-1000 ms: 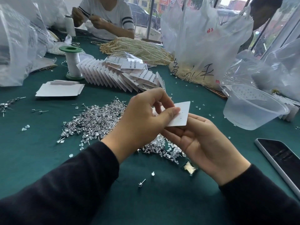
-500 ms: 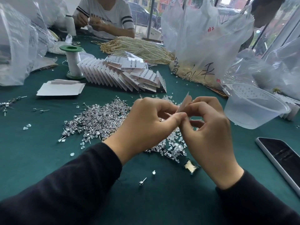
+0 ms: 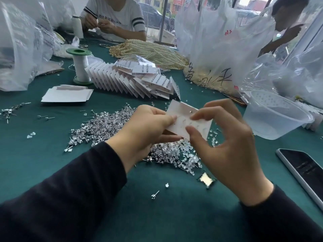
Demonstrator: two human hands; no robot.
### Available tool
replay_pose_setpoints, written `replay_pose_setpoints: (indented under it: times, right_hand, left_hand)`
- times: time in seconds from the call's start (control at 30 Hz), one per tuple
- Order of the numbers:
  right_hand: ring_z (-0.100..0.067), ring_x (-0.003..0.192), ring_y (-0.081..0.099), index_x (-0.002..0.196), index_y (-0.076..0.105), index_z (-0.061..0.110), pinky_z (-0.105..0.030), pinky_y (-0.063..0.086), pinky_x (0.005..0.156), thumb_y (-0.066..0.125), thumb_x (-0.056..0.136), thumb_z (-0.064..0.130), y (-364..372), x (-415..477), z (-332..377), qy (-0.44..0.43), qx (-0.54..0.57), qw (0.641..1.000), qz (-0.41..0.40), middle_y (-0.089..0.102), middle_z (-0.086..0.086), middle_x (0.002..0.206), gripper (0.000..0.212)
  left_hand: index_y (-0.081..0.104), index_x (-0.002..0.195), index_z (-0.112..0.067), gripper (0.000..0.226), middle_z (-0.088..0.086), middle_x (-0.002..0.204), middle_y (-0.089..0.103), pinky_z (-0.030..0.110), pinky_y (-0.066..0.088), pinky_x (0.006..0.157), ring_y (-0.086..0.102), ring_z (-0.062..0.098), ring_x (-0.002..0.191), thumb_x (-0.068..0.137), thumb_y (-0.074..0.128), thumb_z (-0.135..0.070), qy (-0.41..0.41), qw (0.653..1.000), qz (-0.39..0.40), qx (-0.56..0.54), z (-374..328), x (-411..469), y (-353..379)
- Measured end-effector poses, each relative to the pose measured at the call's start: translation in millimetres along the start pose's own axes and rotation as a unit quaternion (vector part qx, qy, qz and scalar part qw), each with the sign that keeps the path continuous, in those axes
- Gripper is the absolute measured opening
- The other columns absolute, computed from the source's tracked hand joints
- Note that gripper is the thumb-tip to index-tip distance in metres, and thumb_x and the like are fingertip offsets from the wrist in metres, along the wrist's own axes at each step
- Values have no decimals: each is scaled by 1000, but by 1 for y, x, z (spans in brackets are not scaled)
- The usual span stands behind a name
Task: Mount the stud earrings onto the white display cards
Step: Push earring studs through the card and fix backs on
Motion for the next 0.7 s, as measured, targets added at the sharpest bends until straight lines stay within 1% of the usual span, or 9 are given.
replay_pose_setpoints:
  times: [0.07,0.13,0.17,0.23,0.3,0.43,0.57,0.63,0.7]
  right_hand:
    - [-8,70,56,76,68,10,-16,41,67,71,74,13,1,-2,6,11,88,987,134,62,2,76,5]
    - [-5,64,54,73,69,11,-13,39,63,72,75,13,6,-7,9,34,123,951,280,62,5,70,5]
    - [-2,63,52,73,69,12,-11,36,62,73,75,13,9,-9,9,34,117,936,329,62,7,69,5]
    - [1,63,51,74,70,13,-9,35,63,74,75,14,11,-11,8,30,102,921,375,60,9,69,5]
    - [-1,63,52,74,70,14,-11,37,64,73,76,15,10,-11,8,27,101,913,395,61,7,70,4]
    - [-4,64,52,75,70,14,-13,40,64,71,78,14,6,-10,11,7,103,898,428,61,4,72,4]
    - [-4,67,51,76,68,14,-13,39,65,69,79,14,5,-12,12,-19,83,893,443,59,6,75,3]
    - [-2,65,49,76,65,15,-13,38,64,66,80,14,6,-12,11,-20,73,914,400,59,7,72,4]
    - [1,61,50,75,64,16,-11,38,61,65,80,14,3,-10,7,11,81,950,302,59,11,67,5]
  left_hand:
    - [58,77,7,11,17,72,62,20,51,40,64,15,45,85,58,-2,-7,999,-44,-31,-1,3,-3]
    - [57,77,5,9,17,75,62,20,51,40,64,16,45,85,58,-1,-7,994,-80,-72,-3,5,-5]
    - [57,78,5,8,17,77,62,20,50,40,64,17,45,84,58,-1,-9,991,-90,-95,-3,6,-7]
    - [57,80,5,6,18,76,63,19,50,39,65,19,46,83,57,0,-14,986,-97,-133,-5,6,-9]
    - [57,82,6,5,19,75,64,20,51,40,65,22,47,83,57,1,-21,983,-94,-158,-6,5,-10]
    - [56,86,5,6,21,82,64,22,53,42,66,24,49,83,56,0,-29,981,-93,-169,-6,4,-10]
    - [56,86,4,6,19,76,67,22,52,41,66,23,49,84,54,-1,-28,983,-89,-158,-6,4,-8]
    - [55,84,5,7,15,63,69,22,52,41,66,24,49,85,52,-1,-20,985,-81,-150,-4,5,-7]
    - [56,82,5,8,11,58,68,21,52,41,66,22,48,86,53,-2,-7,989,-78,-129,-2,6,-5]
Point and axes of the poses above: each hand's wrist, its own x-axis towards the middle knuckle, its own y-axis out of the palm, z = x × y, the point moved 1 cm from there along x, towards the middle knuckle
